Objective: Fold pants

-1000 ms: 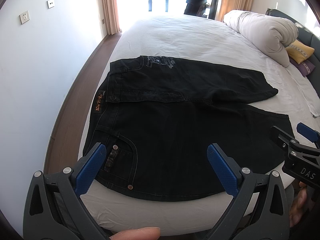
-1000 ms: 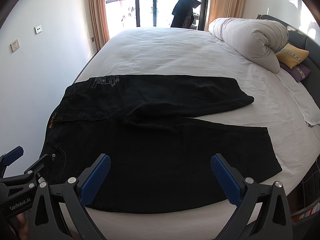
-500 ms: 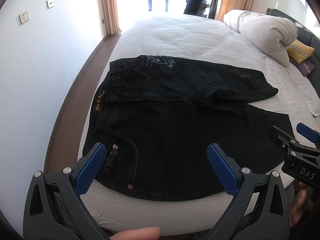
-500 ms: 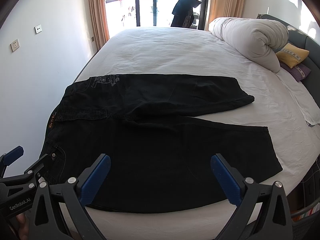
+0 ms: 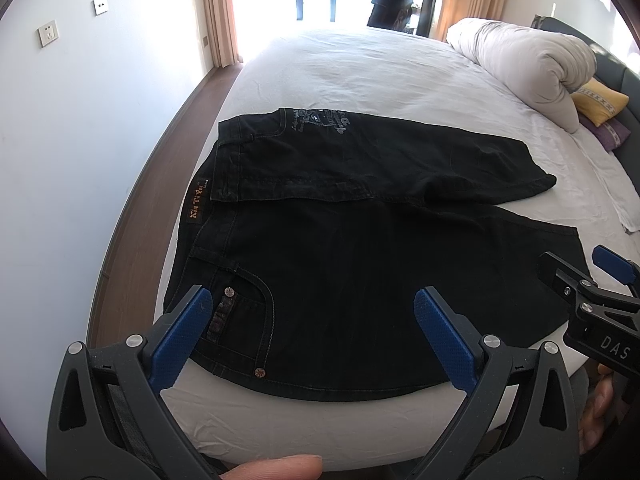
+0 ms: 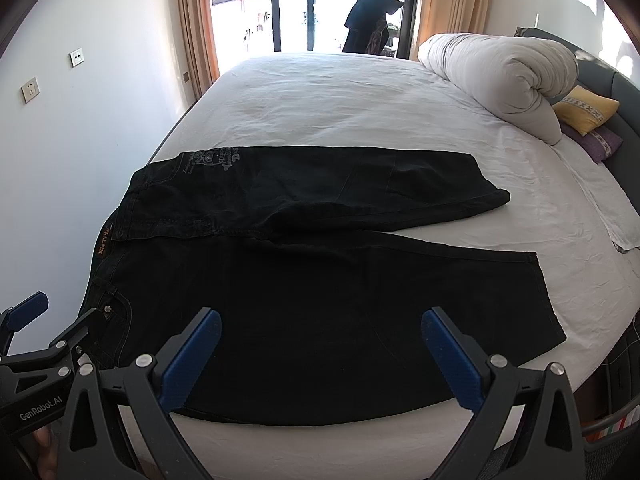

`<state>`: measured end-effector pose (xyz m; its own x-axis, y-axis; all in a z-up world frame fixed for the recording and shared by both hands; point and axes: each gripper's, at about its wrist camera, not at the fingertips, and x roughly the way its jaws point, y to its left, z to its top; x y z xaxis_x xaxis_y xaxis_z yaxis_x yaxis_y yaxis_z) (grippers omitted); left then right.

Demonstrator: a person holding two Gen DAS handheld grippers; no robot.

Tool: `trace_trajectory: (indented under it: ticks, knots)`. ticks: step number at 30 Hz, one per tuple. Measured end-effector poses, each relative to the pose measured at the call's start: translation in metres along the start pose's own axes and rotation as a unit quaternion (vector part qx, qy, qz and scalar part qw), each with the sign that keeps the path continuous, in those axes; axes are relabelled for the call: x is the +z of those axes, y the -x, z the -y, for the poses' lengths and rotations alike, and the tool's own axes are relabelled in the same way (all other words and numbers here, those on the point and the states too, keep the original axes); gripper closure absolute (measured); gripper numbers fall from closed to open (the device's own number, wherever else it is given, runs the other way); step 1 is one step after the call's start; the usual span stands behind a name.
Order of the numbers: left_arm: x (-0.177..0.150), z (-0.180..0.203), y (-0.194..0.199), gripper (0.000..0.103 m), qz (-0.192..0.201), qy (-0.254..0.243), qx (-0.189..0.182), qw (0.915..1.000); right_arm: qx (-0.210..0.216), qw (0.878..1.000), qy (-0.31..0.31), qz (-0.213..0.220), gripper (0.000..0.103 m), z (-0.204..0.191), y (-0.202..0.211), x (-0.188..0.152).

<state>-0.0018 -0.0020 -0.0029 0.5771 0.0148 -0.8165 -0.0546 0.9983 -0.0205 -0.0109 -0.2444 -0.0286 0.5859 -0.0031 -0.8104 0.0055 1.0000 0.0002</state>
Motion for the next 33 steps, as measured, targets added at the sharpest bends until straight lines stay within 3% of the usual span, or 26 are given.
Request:
trace_trajectory:
  ticks: [10,14,16,19,22,25,28,31,32,33]
  knots:
    - [-0.013,0.005,-0.008,0.0,0.011,-0.021,0.008,0.9997,0.002,1.0,0.001,-0.004,0.0,-0.001,-0.004,-0.003]
    - [0.002,-0.003,-0.02,0.0,0.021,-0.041,-0.019,0.9987,0.021,1.0,0.008,-0.005,0.0,0.01,-0.012,0.002]
    - [0.02,-0.011,-0.031,0.0,0.028,-0.051,-0.034,0.9977,0.042,0.999,0.017,0.0,0.0,0.016,-0.017,0.006]
    - [0.057,-0.019,-0.057,0.0,0.032,-0.084,-0.1,0.9909,0.066,0.997,0.034,0.004,0.0,0.027,-0.029,0.017]
    - [0.097,-0.018,-0.1,0.0,-0.012,-0.144,-0.079,0.9863,0.107,0.993,0.055,0.013,0.0,0.038,-0.043,0.032]
    - [0.146,-0.022,-0.142,0.0,-0.02,-0.18,-0.072,0.9808,0.13,0.988,0.083,0.018,0.004,0.045,-0.059,0.051]
    - [0.192,-0.025,-0.193,0.0,-0.05,-0.227,-0.073,0.97,0.15,0.982,0.11,0.014,0.013,0.05,-0.08,0.069]
    - [0.226,-0.029,-0.242,0.0,-0.095,-0.252,-0.104,0.9573,0.172,0.977,0.124,0.006,0.019,0.056,-0.103,0.086]
    - [0.235,-0.031,-0.259,0.002,-0.115,-0.256,-0.118,0.9524,0.178,0.976,0.127,0.003,0.02,0.058,-0.108,0.09]
    - [0.242,-0.031,-0.273,0.012,-0.133,-0.262,-0.129,0.9472,0.184,0.974,0.129,0.001,0.021,0.06,-0.115,0.094]
